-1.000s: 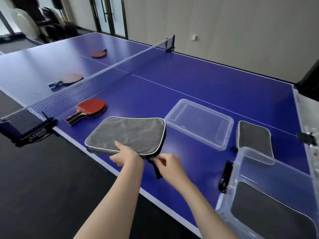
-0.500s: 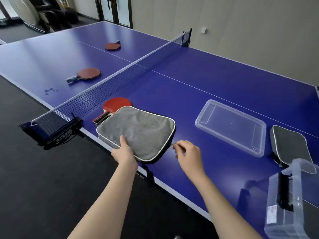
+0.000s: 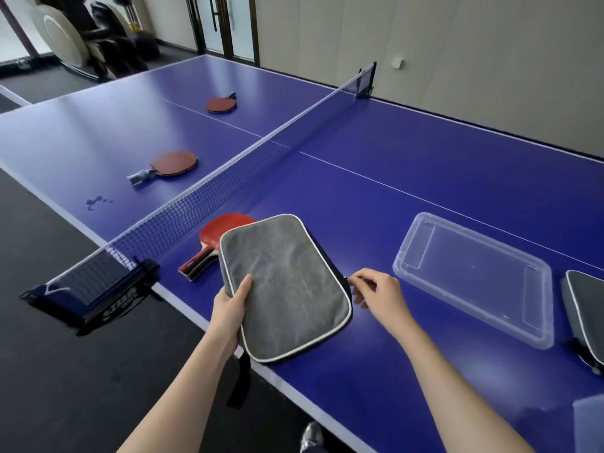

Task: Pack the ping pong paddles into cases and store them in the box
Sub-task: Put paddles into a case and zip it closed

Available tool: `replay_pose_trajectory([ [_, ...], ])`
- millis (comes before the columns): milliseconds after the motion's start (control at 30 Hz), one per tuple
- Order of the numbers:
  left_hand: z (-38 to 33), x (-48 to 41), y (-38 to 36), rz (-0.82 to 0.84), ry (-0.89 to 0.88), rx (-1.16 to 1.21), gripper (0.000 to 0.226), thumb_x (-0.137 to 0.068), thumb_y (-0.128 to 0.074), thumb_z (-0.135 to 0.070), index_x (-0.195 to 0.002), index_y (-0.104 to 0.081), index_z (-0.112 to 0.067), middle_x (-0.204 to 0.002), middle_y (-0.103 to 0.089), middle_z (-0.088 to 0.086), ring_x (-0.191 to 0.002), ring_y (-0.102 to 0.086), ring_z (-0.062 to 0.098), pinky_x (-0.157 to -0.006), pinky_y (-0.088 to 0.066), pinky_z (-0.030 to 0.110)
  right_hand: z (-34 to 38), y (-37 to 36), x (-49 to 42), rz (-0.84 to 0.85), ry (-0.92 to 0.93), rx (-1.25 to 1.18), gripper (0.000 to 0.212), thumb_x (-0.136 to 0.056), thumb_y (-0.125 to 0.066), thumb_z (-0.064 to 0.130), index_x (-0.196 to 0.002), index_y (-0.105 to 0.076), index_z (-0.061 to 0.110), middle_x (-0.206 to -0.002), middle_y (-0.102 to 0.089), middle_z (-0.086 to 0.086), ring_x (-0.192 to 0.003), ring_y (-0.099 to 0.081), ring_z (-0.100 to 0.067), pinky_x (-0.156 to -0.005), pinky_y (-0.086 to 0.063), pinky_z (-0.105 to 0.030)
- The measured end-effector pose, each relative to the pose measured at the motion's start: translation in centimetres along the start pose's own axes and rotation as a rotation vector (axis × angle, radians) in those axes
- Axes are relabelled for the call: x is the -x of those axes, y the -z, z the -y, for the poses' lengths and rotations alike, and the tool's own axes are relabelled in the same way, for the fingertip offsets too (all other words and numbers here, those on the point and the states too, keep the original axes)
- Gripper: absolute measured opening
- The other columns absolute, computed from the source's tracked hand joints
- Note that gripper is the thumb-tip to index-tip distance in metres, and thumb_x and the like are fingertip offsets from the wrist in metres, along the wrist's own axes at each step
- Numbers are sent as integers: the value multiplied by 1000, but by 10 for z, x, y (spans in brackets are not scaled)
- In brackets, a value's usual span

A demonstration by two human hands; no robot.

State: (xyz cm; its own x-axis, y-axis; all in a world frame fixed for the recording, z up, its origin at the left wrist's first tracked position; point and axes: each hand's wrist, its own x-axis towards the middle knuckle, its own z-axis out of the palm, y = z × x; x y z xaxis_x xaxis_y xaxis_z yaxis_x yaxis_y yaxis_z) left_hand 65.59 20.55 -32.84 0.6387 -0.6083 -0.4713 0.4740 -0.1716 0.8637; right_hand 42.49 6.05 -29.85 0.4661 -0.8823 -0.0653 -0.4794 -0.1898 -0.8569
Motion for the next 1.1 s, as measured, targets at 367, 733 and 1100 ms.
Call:
replay_pose_trajectory([
  [367, -40, -60, -47, 309, -164, -304, 26, -84, -71, -37, -107, -65, -27, -99, -75, -4, -87, -73, 15, -64, -56, 22, -7, 20, -83, -135, -57, -51, 25, -95, -55, 15, -74, -66, 23, -67, -65, -4, -54, -61, -10, -54, -53, -30],
  [733, -114, -148, -45, 678, -246, -614, 33, -80, -71, -36, -108, -63, -22, -94, -75, -8, -85, -72, 10, -67, -55, 19, 28, 27, -138, -277, -30, 17, 29, -96, -55, 14, -74, -64, 30, -62, -63, 3, -54, -59, -11, -55, -51, -22],
  [1100, -174, -188, -72, 1116, -223, -799, 43, -76, -71, -44, -115, -60, -30, -106, -73, -10, -95, -70, 9, -77, -56, 22, 65, 45, -157, -231, 122, 217, 33, -92, -60, 13, -74, -62, 41, -69, -65, 8, -58, -59, -5, -55, -45, -10],
])
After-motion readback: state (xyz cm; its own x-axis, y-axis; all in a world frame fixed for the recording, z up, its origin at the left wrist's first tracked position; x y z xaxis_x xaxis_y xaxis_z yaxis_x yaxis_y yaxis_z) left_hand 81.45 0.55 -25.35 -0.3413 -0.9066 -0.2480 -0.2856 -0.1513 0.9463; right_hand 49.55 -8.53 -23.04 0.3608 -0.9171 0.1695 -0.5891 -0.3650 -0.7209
